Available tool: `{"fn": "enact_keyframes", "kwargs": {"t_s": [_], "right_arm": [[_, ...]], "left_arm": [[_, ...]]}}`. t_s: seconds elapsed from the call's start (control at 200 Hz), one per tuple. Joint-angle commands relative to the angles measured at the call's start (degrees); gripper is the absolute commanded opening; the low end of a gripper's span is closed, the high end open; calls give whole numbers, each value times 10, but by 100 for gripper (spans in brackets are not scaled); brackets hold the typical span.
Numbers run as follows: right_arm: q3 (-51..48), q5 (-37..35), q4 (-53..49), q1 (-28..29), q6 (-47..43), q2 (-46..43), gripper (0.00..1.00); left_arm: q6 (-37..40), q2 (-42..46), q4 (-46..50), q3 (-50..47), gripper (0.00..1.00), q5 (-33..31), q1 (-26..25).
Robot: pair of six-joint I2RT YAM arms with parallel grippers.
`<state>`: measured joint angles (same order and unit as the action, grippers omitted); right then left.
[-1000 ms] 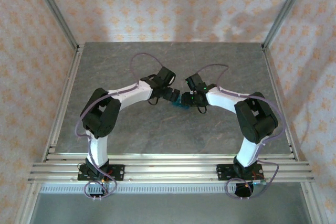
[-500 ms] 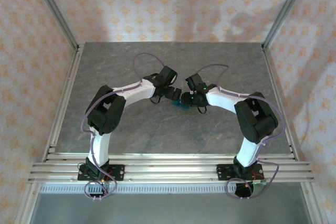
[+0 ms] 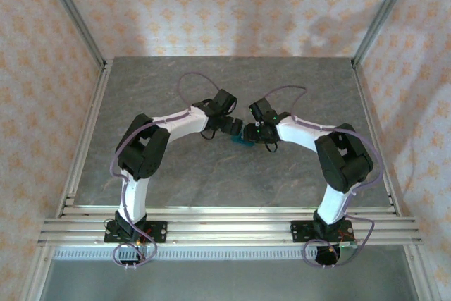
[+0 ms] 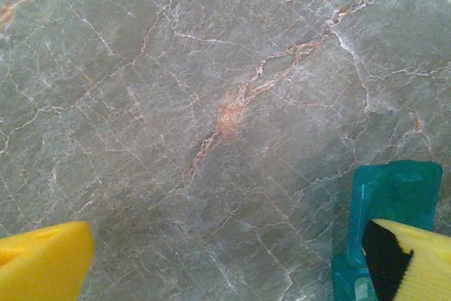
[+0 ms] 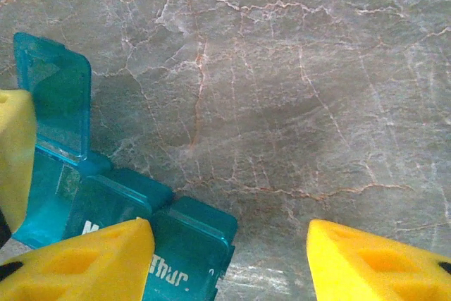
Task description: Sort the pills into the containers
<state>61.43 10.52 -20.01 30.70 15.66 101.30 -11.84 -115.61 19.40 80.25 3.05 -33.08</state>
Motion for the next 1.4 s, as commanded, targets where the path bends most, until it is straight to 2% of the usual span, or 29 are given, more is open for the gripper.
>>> {"fn": "enact_keyframes", "kwargs": {"t_s": [0.0,0.39,0.551,0.671,0.861,0.941,1.041,1.176,1.311,1.396], "right_arm": [[13,-22,-68,0,-14,5,62],[58,-21,-114,0,-19,-55,71],[85,-43,-144,1,-25,-88,76],[105,-90,-166,0,-28,-110,81],[123,-247,-196,-3,-31,-121,99],[131,-270,-205,-17,-34,-117,99],[138,-252,-218,-47,-32,-111,99],[142,-185,-224,-96,-28,-101,98],[134,-89,-206,-146,-17,-91,93],[133,-62,-202,-161,-17,-80,90]], "left_arm": [[-20,44,-9,-17,100,8,9],[-58,155,-32,-75,100,27,19],[-72,210,-44,-111,100,15,18],[-82,256,-68,-151,100,-4,19],[-86,316,-78,-193,100,-28,19],[-91,334,-78,-206,100,-40,19],[-99,363,-102,-237,100,-62,18],[-110,401,-143,-283,100,-80,19],[-107,418,-131,-294,100,-85,19],[-103,422,-118,-295,100,-85,19]]}}
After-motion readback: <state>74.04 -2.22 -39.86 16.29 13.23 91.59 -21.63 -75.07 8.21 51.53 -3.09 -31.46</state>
